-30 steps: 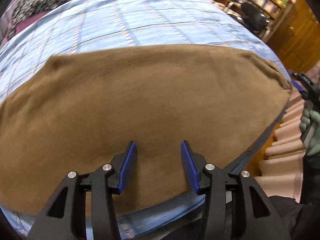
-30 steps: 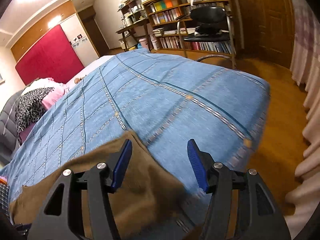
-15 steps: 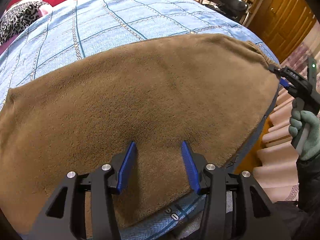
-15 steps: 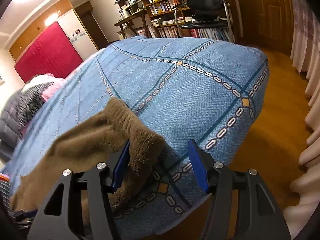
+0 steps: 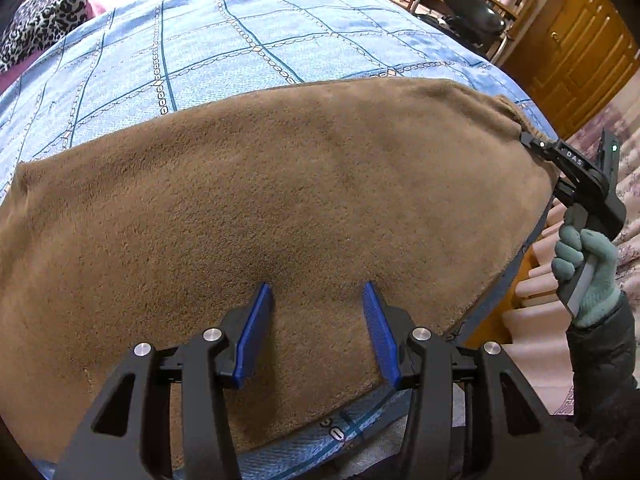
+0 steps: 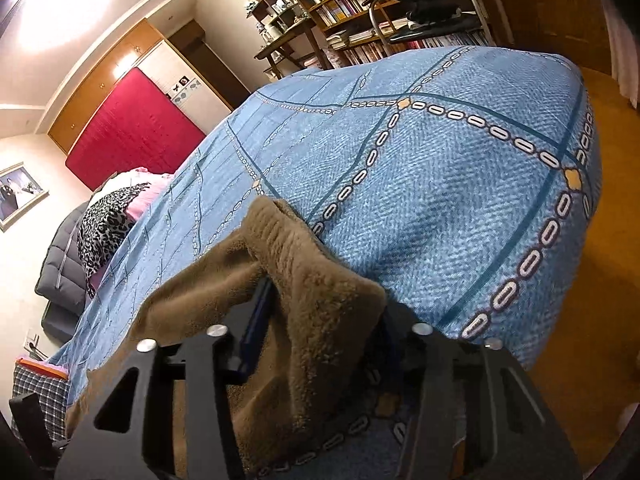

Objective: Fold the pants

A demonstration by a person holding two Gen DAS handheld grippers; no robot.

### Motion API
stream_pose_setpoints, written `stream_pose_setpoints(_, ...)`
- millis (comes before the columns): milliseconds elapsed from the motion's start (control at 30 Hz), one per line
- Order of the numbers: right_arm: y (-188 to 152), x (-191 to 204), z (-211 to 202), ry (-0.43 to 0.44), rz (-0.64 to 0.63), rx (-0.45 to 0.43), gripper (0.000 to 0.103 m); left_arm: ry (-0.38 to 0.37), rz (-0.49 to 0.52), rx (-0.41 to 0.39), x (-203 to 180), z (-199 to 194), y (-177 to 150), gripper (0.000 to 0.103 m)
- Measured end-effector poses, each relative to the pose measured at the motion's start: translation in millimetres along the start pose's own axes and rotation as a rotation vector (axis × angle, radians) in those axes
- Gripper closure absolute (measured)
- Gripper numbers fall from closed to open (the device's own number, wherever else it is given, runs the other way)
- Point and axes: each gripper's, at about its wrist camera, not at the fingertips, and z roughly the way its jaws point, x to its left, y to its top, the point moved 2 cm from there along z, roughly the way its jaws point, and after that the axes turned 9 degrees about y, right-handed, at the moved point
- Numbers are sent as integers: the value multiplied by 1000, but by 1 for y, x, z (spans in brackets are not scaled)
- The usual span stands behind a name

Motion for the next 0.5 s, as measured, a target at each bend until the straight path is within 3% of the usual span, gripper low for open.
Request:
stream_pose_setpoints(100,2,3,-6,64,31,14,78,-14,-18,4,4,-1,2,54)
stream_pose_setpoints(233,8,28,-21,106,-18,-4,79,-31,-45,-2,8,-6,7,54)
stream_pose_setpoints(500,12,131,-44,172,-234,-36,79,-57,-86,-65,20,-28,13,54)
